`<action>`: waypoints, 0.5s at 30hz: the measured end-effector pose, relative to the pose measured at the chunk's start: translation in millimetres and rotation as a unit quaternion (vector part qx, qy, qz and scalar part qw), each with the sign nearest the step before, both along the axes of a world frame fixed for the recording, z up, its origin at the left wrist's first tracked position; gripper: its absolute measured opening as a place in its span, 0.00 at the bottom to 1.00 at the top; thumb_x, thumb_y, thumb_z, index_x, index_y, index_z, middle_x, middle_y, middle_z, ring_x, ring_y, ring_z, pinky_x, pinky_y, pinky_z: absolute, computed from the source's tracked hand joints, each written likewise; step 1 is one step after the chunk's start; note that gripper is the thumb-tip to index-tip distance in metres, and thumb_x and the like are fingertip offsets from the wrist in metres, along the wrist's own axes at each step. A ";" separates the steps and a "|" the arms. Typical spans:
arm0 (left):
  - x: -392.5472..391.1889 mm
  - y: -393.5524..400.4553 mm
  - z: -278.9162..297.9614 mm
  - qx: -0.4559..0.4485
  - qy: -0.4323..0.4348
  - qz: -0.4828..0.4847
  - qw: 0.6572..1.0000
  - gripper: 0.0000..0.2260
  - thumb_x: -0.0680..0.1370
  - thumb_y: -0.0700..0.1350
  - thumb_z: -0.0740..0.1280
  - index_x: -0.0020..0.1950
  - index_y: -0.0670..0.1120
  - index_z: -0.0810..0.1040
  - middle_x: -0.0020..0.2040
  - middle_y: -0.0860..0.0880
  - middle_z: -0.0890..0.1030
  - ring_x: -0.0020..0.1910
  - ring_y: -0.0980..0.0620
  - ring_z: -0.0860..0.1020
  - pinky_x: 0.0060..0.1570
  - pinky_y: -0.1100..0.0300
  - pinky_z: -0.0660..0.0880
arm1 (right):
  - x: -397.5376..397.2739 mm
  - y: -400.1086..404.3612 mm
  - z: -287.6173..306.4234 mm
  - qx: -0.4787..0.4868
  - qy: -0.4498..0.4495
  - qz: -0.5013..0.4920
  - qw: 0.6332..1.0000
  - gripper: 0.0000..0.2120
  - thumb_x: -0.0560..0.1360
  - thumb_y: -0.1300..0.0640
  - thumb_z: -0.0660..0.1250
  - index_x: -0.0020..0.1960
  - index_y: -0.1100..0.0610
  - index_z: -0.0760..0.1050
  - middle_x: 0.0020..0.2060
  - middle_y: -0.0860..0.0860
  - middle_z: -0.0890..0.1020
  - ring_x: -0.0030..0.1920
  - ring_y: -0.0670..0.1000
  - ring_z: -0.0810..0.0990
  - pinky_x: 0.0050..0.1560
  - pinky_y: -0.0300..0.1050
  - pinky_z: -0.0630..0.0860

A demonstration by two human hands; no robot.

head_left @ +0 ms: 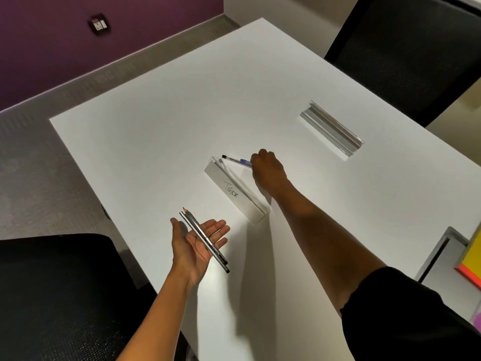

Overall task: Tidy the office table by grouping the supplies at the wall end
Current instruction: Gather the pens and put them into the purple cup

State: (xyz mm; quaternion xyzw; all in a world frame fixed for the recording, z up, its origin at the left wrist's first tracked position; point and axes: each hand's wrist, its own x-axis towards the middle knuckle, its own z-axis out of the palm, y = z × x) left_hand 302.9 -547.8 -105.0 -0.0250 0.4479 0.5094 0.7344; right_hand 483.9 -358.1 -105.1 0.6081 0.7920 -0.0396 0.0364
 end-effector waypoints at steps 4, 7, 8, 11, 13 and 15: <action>-0.2 -0.8 3.5 -0.001 -0.001 -0.002 1.000 0.45 0.72 0.73 0.51 0.65 0.33 0.71 0.61 0.33 0.77 0.61 0.33 0.76 0.67 0.39 0.66 | 2.9 -15.2 7.1 -0.036 0.033 -0.051 0.997 0.12 0.72 0.66 0.62 0.55 0.64 0.71 0.53 0.59 0.75 0.53 0.60 0.75 0.42 0.46 0.68; -1.0 -1.9 4.7 0.000 0.001 -0.007 1.000 0.44 0.72 0.73 0.52 0.65 0.33 0.71 0.61 0.33 0.77 0.61 0.33 0.77 0.67 0.39 0.66 | 10.3 -31.3 9.7 -0.073 0.033 -0.080 0.994 0.13 0.72 0.65 0.63 0.57 0.64 0.69 0.54 0.59 0.75 0.54 0.60 0.76 0.43 0.46 0.68; -1.4 -2.1 4.9 0.001 0.003 -0.008 1.000 0.44 0.73 0.73 0.52 0.65 0.33 0.71 0.61 0.33 0.77 0.61 0.33 0.77 0.67 0.39 0.66 | 12.6 -36.7 11.0 -0.078 0.042 -0.101 0.991 0.13 0.73 0.64 0.62 0.57 0.64 0.69 0.54 0.59 0.75 0.54 0.60 0.76 0.43 0.47 0.69; -0.7 -3.6 4.2 0.001 0.015 -0.008 1.000 0.43 0.73 0.72 0.53 0.66 0.33 0.70 0.61 0.33 0.78 0.60 0.34 0.77 0.67 0.40 0.67 | 25.7 -55.6 7.9 -0.088 0.047 -0.164 0.981 0.12 0.76 0.61 0.61 0.59 0.63 0.68 0.55 0.58 0.74 0.54 0.59 0.76 0.45 0.47 0.72; 0.8 -6.9 5.0 -0.004 0.022 -0.008 1.000 0.43 0.73 0.72 0.53 0.67 0.33 0.69 0.61 0.33 0.78 0.60 0.35 0.78 0.67 0.41 0.68 | 35.9 -74.1 3.8 -0.035 0.025 -0.180 0.983 0.13 0.72 0.62 0.66 0.56 0.62 0.70 0.50 0.57 0.76 0.49 0.57 0.78 0.40 0.45 0.71; 3.7 -13.6 7.2 -0.012 0.024 -0.012 1.000 0.43 0.74 0.71 0.54 0.67 0.34 0.69 0.60 0.33 0.78 0.59 0.35 0.78 0.66 0.42 0.69 | 43.3 -95.9 6.5 0.001 0.002 -0.175 0.985 0.13 0.61 0.58 0.76 0.41 0.59 0.75 0.35 0.52 0.77 0.32 0.52 0.77 0.25 0.39 0.67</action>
